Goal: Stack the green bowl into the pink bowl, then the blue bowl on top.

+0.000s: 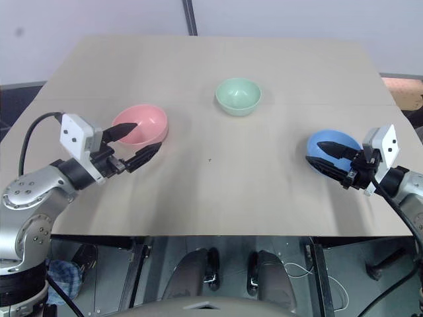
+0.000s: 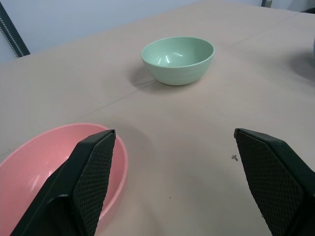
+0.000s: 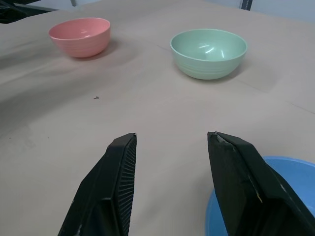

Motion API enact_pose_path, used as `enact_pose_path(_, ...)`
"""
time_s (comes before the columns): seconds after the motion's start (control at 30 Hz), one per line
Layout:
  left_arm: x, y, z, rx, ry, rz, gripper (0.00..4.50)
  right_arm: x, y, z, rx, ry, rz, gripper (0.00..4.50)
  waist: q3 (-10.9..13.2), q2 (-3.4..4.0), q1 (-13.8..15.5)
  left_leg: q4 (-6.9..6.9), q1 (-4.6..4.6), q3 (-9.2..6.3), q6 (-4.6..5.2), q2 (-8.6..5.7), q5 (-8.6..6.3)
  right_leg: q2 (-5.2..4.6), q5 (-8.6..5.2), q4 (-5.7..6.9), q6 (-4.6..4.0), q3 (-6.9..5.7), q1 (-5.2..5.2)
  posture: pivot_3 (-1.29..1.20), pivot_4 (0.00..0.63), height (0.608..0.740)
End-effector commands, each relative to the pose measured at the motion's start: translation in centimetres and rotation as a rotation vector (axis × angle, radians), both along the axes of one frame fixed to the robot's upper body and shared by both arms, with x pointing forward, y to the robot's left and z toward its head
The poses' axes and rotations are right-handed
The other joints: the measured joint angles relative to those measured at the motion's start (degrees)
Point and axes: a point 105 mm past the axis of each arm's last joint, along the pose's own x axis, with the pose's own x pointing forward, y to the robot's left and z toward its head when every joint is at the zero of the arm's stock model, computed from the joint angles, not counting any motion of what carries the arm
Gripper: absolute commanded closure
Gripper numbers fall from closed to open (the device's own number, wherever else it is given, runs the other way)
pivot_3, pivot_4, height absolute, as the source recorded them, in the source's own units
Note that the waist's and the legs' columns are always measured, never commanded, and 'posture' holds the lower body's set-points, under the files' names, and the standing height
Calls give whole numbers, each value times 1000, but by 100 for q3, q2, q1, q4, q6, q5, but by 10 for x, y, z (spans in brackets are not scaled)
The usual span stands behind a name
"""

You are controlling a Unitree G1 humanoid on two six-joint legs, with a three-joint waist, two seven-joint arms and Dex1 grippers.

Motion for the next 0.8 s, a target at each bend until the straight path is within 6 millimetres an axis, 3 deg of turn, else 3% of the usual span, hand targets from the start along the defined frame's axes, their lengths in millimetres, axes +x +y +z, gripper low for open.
enact_pose_path(0.03,-6,-2,4,1,-43,-20,426,-4,2,12,-12,-58,14,1968,0,0,0,0,0,0,0,0,0,0,0,0,0,0,0,0,150,740)
enact_pose_path(0.13,-6,3,-5,-8,-29,-8,426,-3,2,9,-19,-39,11,1968,-1,1,-5,0,2,2,-1,0,0,0,0,0,0,3,1,0,150,740)
enact_pose_path(0.67,-8,16,-9,8,-40,-21,426,-3,8,14,-20,-55,22,1968,-2,1,0,5,4,-2,2,1,-1,0,0,2,0,-2,7,0,150,740)
enact_pose_path(0.8,-2,17,-11,31,-43,0,426,-8,18,18,12,-81,82,1968,-2,1,0,6,5,-2,2,1,-1,0,0,2,0,-2,7,0,150,740)
